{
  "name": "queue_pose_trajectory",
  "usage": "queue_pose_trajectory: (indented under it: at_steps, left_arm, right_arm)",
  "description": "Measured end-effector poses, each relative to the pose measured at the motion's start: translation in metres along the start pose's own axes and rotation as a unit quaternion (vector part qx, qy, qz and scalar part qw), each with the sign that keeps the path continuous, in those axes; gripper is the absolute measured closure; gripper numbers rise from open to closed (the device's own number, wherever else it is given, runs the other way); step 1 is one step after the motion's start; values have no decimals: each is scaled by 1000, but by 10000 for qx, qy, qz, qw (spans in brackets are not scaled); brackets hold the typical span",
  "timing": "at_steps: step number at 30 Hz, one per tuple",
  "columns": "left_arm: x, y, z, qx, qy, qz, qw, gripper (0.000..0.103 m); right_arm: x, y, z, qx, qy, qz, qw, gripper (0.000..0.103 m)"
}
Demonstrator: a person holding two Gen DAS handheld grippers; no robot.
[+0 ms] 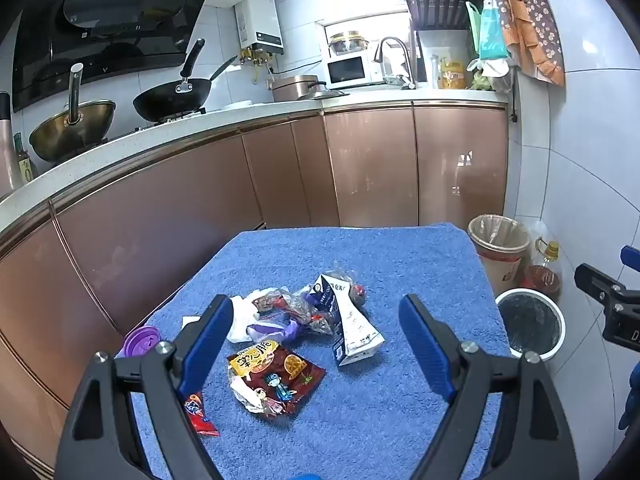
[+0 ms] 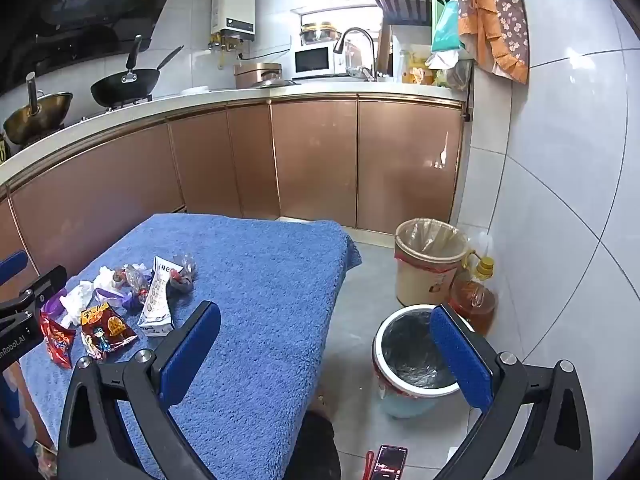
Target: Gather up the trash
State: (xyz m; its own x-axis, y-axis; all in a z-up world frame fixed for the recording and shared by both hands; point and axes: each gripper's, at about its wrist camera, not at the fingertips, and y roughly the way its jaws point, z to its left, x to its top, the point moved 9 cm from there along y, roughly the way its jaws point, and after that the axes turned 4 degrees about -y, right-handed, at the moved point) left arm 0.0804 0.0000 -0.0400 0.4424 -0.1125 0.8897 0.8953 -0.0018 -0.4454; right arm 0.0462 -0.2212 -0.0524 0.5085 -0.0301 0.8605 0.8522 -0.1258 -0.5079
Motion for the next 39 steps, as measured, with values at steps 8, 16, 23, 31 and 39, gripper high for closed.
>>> queue_pose_trajectory:
  at_steps: [8,16,23,31,39]
  left_arm:
    - [0,0,0,10,7,19,10000,19]
    - [0,0,0,7,-3,12,10000,19]
    - [10,-7,3,12,-21,-21,10000,19]
    - [5,-5,2,-7,-37,-9,10000,19]
    - [5,-6,2,-5,-41,-19,10000,19]
  right_arm:
    - [4,-4,-3,8,0,-4,10000,0]
    - [13,-4,-11,-4,1,-15,10000,0]
    - [7,-8,-8,-71,-11,-150,9999,0]
    - [7,-9,-10,-102,-5,-185,9998,0]
    - [6,-10,-11,-129,-22,-212,9997,0]
